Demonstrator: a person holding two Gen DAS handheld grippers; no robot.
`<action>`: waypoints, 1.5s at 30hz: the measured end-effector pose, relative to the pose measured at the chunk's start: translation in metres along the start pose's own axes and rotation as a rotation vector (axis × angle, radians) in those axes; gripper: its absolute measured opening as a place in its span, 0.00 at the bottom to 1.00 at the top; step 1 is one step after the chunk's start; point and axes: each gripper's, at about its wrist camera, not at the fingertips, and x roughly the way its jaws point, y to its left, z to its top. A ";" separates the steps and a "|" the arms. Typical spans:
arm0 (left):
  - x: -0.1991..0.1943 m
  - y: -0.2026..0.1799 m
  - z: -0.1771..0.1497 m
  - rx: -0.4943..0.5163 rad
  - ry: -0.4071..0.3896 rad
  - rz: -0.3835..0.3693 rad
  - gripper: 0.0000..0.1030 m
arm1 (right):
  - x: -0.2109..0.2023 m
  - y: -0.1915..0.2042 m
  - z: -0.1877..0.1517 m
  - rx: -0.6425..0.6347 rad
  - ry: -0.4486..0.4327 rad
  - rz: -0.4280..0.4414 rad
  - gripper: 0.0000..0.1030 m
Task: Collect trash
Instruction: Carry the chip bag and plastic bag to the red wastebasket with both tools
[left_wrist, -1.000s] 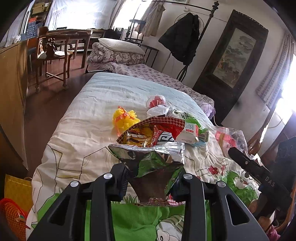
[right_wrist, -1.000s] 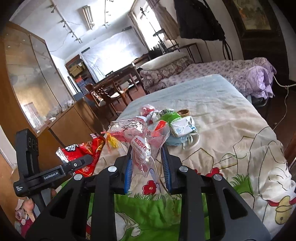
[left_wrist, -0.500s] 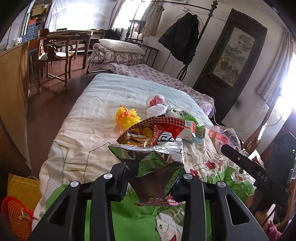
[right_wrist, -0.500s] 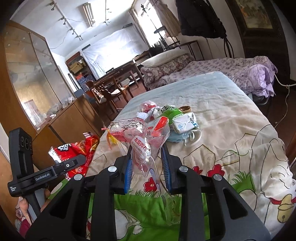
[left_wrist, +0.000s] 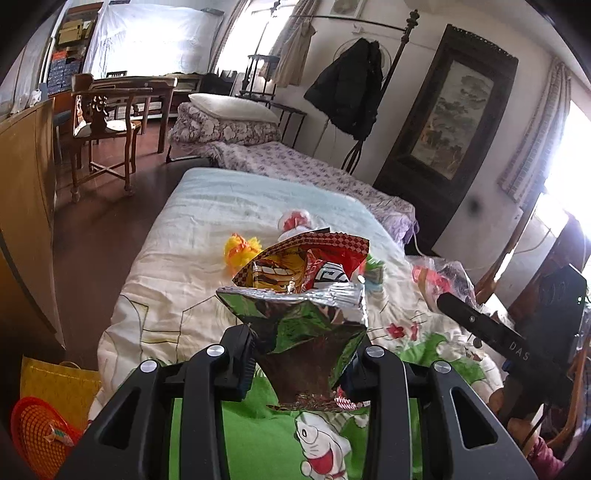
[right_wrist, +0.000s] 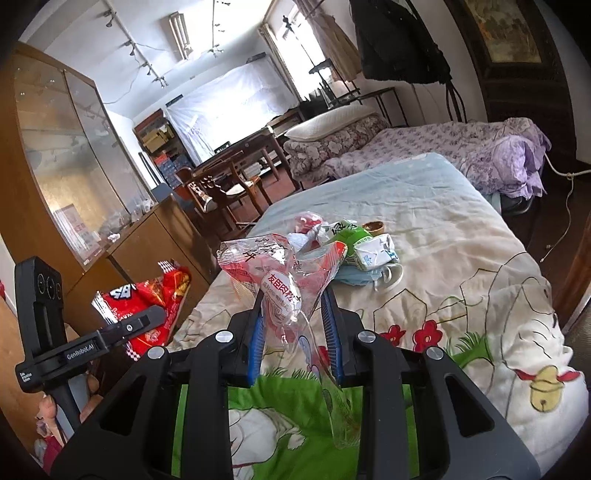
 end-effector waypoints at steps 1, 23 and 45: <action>-0.004 0.000 0.000 0.001 -0.004 0.002 0.34 | -0.003 0.002 0.000 -0.001 -0.003 0.003 0.29; -0.136 0.168 -0.072 -0.226 -0.087 0.334 0.34 | -0.001 0.123 -0.016 -0.188 0.087 0.164 0.29; -0.199 0.346 -0.222 -0.608 0.016 0.822 0.90 | 0.181 0.378 -0.180 -0.571 0.678 0.440 0.32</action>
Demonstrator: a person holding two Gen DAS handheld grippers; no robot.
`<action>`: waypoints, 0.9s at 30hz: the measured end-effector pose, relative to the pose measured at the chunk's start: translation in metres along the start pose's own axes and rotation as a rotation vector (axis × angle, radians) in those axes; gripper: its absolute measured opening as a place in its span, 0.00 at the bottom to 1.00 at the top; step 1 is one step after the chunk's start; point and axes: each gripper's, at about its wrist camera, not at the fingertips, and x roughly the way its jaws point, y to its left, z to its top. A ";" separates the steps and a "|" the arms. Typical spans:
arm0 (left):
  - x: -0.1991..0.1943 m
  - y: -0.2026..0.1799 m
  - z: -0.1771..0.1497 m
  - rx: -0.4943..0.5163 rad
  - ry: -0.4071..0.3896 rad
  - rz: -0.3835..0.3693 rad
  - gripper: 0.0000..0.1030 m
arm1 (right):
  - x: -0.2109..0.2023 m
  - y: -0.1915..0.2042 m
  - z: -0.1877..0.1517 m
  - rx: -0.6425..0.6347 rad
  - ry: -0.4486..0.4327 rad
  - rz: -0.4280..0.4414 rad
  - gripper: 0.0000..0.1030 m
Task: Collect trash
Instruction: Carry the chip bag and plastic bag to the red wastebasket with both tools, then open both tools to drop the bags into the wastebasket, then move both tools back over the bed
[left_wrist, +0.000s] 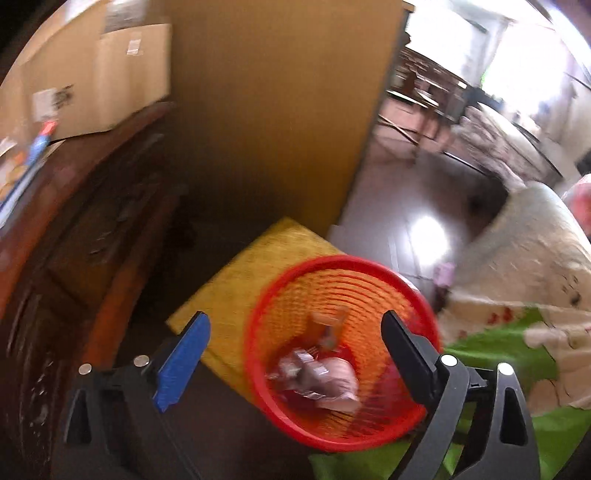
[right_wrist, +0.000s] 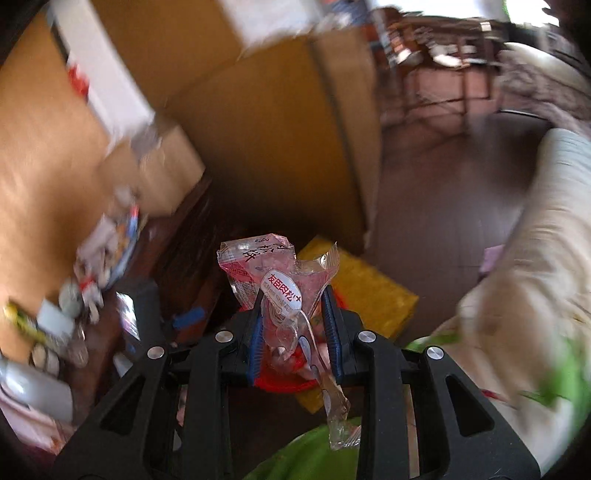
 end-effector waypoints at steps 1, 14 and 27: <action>0.000 0.006 0.001 -0.028 -0.004 0.005 0.90 | 0.013 0.004 0.001 -0.013 0.033 0.014 0.32; 0.000 0.020 -0.002 -0.113 -0.008 -0.051 0.91 | 0.040 0.001 -0.002 0.005 0.048 0.030 0.55; -0.061 -0.008 0.019 -0.031 -0.106 -0.131 0.91 | -0.074 -0.033 -0.012 0.084 -0.194 -0.051 0.58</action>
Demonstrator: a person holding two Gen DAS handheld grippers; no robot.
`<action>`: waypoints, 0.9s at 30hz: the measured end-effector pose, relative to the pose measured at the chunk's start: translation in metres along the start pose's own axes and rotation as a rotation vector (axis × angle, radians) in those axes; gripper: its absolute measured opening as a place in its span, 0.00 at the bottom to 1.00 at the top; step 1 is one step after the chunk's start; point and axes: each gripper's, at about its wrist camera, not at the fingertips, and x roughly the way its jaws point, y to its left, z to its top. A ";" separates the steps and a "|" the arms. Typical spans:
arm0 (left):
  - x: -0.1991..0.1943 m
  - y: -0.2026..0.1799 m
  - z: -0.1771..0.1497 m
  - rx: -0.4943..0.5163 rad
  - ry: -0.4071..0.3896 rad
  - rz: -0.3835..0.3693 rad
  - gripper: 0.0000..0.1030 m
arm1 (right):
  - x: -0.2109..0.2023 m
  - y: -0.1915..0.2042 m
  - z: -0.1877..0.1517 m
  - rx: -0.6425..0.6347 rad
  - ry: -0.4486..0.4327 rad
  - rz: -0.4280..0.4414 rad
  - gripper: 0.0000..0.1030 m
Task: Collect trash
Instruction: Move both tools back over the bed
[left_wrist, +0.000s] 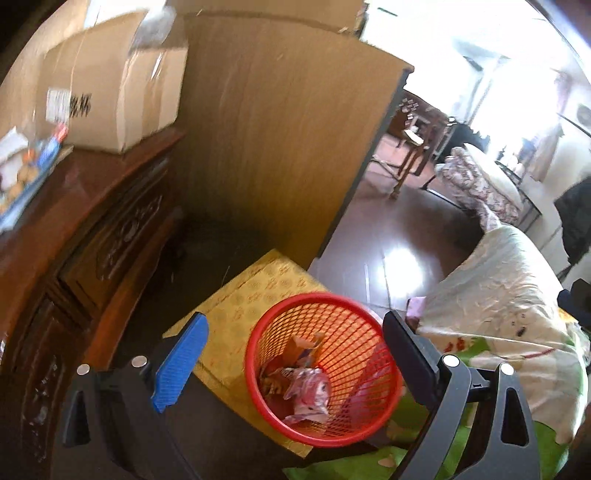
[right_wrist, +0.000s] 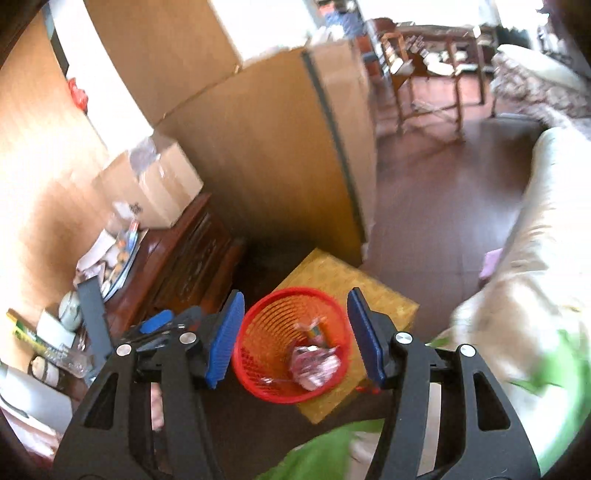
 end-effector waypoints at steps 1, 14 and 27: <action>-0.005 -0.006 0.001 0.016 -0.008 -0.006 0.91 | -0.012 -0.005 0.000 0.005 -0.021 -0.016 0.58; -0.078 -0.192 0.007 0.381 -0.060 -0.232 0.94 | -0.190 -0.136 -0.062 0.206 -0.321 -0.246 0.73; 0.007 -0.446 -0.020 0.622 0.178 -0.455 0.94 | -0.263 -0.297 -0.104 0.519 -0.445 -0.433 0.73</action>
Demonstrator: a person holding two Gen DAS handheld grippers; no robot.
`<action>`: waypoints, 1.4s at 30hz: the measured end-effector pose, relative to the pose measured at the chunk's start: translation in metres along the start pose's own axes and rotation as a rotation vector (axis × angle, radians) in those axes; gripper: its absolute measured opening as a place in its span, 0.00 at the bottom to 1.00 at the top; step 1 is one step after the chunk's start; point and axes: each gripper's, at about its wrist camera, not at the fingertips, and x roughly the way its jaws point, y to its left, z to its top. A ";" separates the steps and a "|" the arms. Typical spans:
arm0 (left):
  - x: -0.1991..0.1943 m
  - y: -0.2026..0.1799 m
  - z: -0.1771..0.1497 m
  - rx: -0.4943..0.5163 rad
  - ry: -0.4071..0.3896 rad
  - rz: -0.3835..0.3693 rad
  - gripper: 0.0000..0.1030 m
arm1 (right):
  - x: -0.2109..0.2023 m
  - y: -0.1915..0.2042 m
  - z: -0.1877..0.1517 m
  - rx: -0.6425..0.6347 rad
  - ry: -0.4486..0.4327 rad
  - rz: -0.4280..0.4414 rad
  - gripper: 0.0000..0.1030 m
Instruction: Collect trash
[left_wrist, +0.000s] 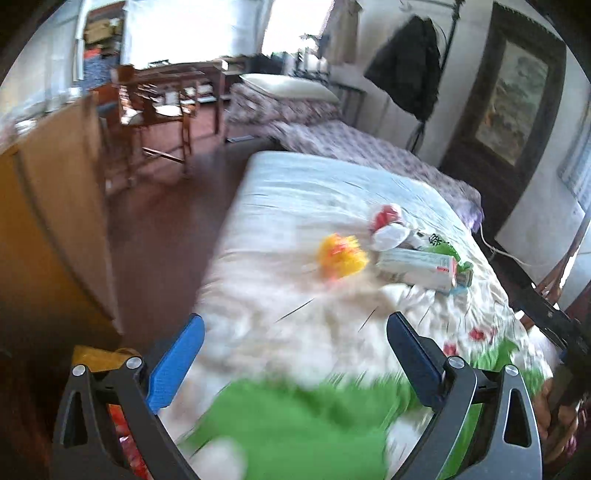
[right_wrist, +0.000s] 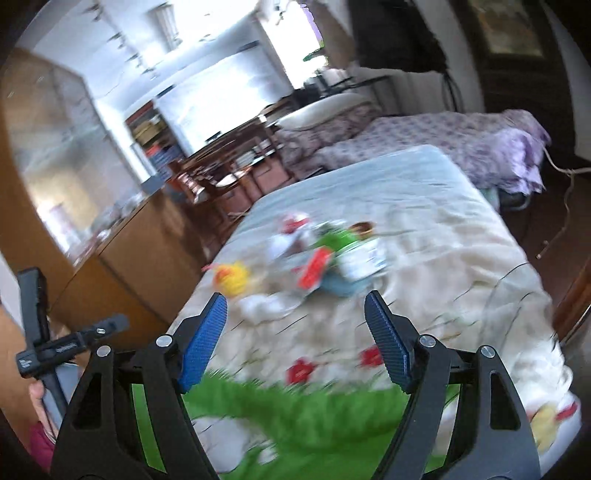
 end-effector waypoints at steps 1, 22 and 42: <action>0.016 -0.007 0.006 0.005 0.012 -0.003 0.94 | 0.001 -0.005 0.002 0.010 -0.003 -0.005 0.73; 0.139 -0.039 0.036 0.056 0.163 -0.013 0.42 | 0.035 -0.034 0.007 0.111 0.071 0.004 0.73; 0.088 -0.043 -0.021 0.022 0.135 -0.074 0.70 | 0.028 -0.016 -0.002 0.022 0.052 -0.025 0.73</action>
